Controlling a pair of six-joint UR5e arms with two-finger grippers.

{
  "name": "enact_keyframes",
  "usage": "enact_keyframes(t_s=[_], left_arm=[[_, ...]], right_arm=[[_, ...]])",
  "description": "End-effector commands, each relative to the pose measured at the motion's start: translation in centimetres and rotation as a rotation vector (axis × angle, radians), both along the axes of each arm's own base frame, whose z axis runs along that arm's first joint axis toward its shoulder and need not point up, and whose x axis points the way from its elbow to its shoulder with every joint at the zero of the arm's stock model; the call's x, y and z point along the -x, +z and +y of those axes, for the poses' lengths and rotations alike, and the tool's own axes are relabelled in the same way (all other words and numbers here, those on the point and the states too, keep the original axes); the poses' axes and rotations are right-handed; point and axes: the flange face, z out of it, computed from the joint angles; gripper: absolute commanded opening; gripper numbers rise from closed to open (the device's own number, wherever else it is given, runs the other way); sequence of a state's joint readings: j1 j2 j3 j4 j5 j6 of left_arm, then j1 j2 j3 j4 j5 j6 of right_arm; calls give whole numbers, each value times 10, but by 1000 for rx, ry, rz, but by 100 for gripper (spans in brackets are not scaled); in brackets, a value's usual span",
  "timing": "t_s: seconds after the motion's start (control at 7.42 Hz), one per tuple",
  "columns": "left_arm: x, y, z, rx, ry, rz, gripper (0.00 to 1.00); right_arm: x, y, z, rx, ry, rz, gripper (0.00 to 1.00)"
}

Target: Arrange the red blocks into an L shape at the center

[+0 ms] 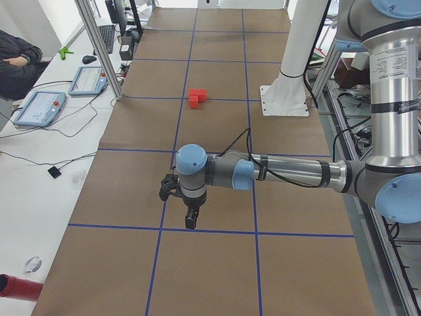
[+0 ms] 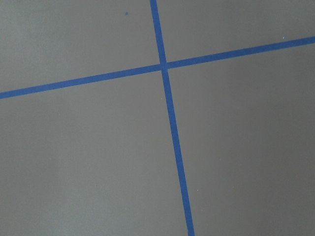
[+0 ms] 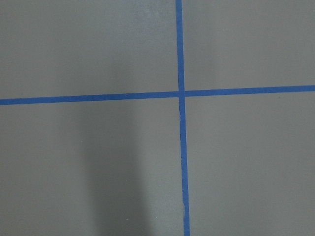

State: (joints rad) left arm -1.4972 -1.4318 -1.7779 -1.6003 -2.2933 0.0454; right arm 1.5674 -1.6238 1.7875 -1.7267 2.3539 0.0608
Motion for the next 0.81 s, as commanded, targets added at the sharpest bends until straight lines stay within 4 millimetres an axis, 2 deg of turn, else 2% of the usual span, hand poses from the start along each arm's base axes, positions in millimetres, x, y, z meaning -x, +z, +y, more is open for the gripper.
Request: enact_keyframes(t_s=[0.0, 0.67], left_arm=[[0, 1, 0, -3, 4, 0, 100], [0, 5, 0, 4, 4, -1, 100]], right_arm=[[-1, 13, 10, -26, -54, 3, 99], [-3, 11, 10, -31, -50, 2, 99]])
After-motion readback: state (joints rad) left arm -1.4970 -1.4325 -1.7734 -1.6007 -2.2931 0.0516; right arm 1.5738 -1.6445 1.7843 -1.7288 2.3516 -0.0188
